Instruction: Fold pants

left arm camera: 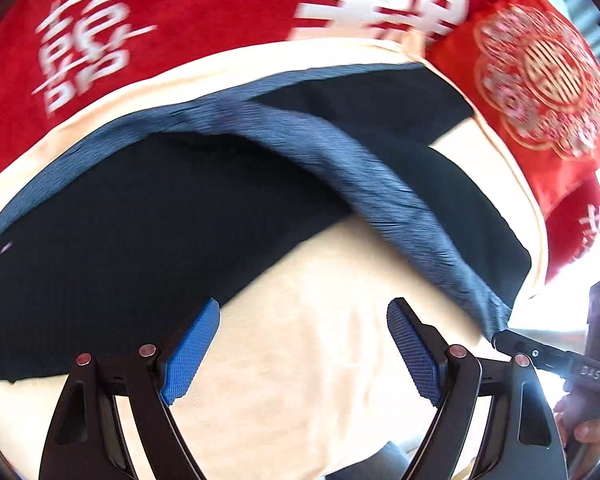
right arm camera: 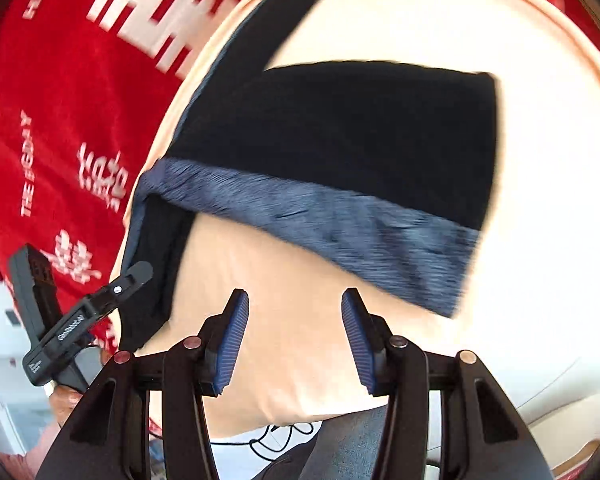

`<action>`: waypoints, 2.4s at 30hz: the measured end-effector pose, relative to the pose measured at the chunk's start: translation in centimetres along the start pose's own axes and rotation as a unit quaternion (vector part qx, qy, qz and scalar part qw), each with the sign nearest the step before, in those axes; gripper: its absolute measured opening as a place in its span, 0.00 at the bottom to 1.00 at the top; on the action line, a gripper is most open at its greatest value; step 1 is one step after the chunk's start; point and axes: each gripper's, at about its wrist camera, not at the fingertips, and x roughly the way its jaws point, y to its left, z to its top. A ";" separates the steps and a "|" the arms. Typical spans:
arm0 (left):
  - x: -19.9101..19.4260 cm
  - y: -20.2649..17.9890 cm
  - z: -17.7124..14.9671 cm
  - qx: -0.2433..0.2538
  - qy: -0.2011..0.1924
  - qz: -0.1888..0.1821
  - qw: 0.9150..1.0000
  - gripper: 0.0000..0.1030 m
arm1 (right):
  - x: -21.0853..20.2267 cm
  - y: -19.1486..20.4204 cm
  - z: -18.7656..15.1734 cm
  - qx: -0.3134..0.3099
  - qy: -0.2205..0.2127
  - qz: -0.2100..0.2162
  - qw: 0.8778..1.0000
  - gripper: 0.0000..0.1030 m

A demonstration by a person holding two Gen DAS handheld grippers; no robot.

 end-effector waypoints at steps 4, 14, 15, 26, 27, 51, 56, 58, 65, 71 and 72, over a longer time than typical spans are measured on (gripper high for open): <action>1.6 -2.5 1.1 0.006 0.011 -0.018 1.000 0.84 | -1.1 -4.1 0.7 0.040 -0.024 -0.012 0.999 0.51; 6.6 -7.0 2.7 -0.025 0.058 -0.050 0.997 0.84 | 0.6 -8.1 3.1 0.045 0.046 0.130 0.989 0.51; 6.9 -7.3 2.8 -0.026 0.062 -0.052 0.996 0.84 | 1.2 -8.1 3.3 0.044 0.055 0.150 0.986 0.51; 7.6 -8.6 3.6 -0.042 0.080 -0.084 0.992 0.28 | 0.7 -5.0 6.9 0.031 0.095 0.199 0.975 0.03; 7.2 -8.8 4.0 -0.043 0.074 -0.090 0.992 0.28 | -0.1 -3.7 8.1 0.015 0.091 0.206 0.974 0.03; 4.0 -5.7 21.0 -0.084 -0.095 0.038 0.991 0.78 | 7.2 12.7 37.6 -0.200 0.073 0.033 0.977 0.09; 5.3 -3.5 18.7 -0.094 -0.064 0.082 0.990 0.78 | 7.6 14.8 38.2 -0.264 0.023 -0.032 0.964 0.87; 6.4 -3.0 17.7 -0.088 -0.046 0.106 0.989 0.78 | 6.5 15.6 38.5 -0.273 0.007 -0.026 0.962 0.87; 10.5 -1.3 15.3 -0.089 0.001 0.146 0.985 0.78 | 4.2 10.2 33.1 -0.192 0.018 -0.037 0.981 0.77; 11.0 -0.7 15.1 -0.092 -0.002 0.148 0.985 0.80 | 7.6 2.1 30.0 -0.061 0.048 -0.085 0.993 0.49; 11.0 -0.7 15.1 -0.090 -0.003 0.148 0.985 0.80 | 7.7 2.3 30.2 -0.067 0.036 -0.088 0.993 0.41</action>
